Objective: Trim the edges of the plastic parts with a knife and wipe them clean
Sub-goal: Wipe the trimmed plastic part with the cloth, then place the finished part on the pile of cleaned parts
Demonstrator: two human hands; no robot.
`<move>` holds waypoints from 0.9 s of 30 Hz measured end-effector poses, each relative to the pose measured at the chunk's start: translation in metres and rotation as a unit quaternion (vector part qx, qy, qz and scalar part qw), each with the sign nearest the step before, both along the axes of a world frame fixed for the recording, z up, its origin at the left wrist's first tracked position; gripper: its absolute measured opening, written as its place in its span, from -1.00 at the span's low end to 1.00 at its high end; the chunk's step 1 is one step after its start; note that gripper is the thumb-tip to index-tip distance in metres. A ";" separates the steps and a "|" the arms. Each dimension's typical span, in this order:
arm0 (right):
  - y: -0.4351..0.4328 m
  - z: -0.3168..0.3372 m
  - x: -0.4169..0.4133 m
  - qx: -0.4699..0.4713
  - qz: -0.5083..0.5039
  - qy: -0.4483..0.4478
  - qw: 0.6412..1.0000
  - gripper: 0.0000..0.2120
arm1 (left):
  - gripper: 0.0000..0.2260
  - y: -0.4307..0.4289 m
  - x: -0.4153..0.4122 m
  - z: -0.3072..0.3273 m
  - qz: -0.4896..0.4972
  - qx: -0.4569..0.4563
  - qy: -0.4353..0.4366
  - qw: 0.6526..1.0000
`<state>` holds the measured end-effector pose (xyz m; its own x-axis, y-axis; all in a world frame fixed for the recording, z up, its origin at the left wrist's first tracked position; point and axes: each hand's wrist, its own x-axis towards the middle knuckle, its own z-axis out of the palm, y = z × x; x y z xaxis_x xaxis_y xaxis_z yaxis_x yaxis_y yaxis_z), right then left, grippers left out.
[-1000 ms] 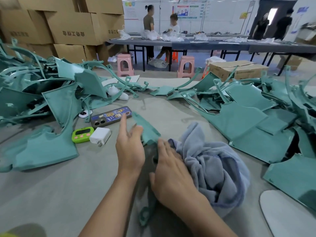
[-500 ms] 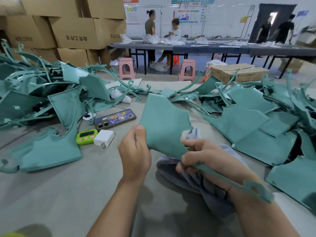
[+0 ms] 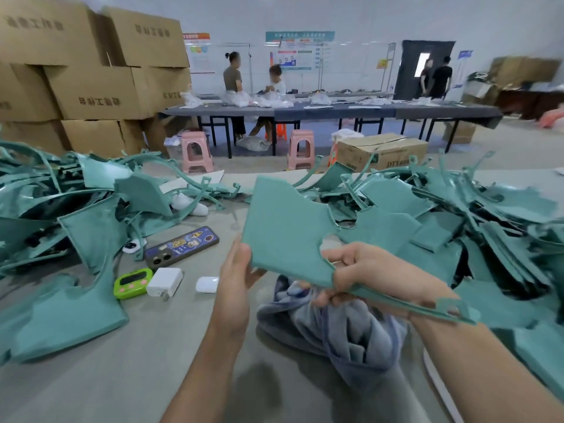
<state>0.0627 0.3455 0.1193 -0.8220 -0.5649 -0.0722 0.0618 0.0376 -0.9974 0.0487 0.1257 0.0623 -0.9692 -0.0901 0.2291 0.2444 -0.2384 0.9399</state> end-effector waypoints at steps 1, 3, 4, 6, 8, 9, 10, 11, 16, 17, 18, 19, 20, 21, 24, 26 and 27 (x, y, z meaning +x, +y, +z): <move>0.005 0.006 0.003 0.030 0.008 0.004 1.000 -0.59 | -0.66 0.006 0.001 0.010 -0.049 0.015 -0.012 0.999; 0.019 0.014 0.008 0.092 0.016 -0.002 0.996 -0.65 | -0.73 0.016 0.005 0.027 -0.090 0.019 -0.027 0.995; 0.026 0.016 0.012 0.104 0.017 -0.010 0.994 -0.69 | -0.76 0.020 0.007 0.033 -0.088 0.026 -0.030 0.995; 0.042 0.015 0.023 0.030 -0.011 -0.052 0.998 -0.71 | -0.80 0.027 0.016 0.040 -0.082 0.070 -0.045 0.993; 0.057 0.006 0.039 -0.128 -0.112 -0.116 0.979 -0.61 | -0.78 0.034 0.029 0.041 -0.065 0.120 -0.068 0.988; 0.064 -0.001 0.049 -0.183 -0.168 -0.120 0.961 -0.59 | -0.78 0.040 0.036 0.039 -0.052 0.135 -0.074 0.987; 0.069 -0.009 0.062 -0.198 -0.214 -0.110 0.950 -0.56 | -0.77 0.046 0.044 0.036 -0.042 0.143 -0.078 0.986; 0.069 -0.018 0.078 -0.189 -0.237 -0.096 0.948 -0.53 | -0.77 0.053 0.053 0.034 -0.035 0.144 -0.080 0.986; 0.058 -0.050 0.165 -0.230 -0.246 -0.032 0.941 -0.40 | -0.83 0.098 0.109 0.021 -0.074 0.046 -0.057 0.995; 0.059 -0.051 0.178 -0.282 -0.301 -0.044 0.910 -0.47 | -0.82 0.107 0.124 0.017 -0.103 0.004 -0.048 0.993; 0.063 -0.053 0.193 -0.327 -0.359 -0.069 0.872 -0.58 | -0.79 0.114 0.140 0.014 -0.139 -0.042 -0.043 0.988; 0.071 -0.055 0.207 -0.355 -0.404 -0.085 0.839 -0.67 | -0.74 0.120 0.155 0.011 -0.184 -0.077 -0.037 0.979; 0.080 -0.059 0.223 -0.361 -0.441 -0.090 0.817 -0.73 | -0.68 0.126 0.168 0.009 -0.240 -0.084 -0.029 0.967; 0.090 -0.062 0.240 -0.350 -0.471 -0.085 0.805 -0.75 | -0.62 0.132 0.180 0.006 -0.299 -0.065 -0.030 0.952; 0.113 -0.071 0.297 -0.309 -0.532 -0.070 0.785 -0.74 | -0.58 0.157 0.216 -0.010 -0.388 -0.003 -0.103 0.916; 0.125 -0.082 0.335 -0.285 -0.568 -0.086 0.767 -0.74 | -0.64 0.180 0.243 -0.026 -0.398 -0.026 -0.160 0.903; 0.131 -0.092 0.354 -0.281 -0.586 -0.104 0.753 -0.75 | -0.66 0.191 0.256 -0.037 -0.406 -0.040 -0.183 0.894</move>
<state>0.4169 0.4765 0.0277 -0.7838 0.5502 -0.2880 -0.1189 -0.5882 -0.7999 0.3047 0.3164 0.0256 -0.7188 0.6806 -0.1417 -0.3059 -0.1266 0.9436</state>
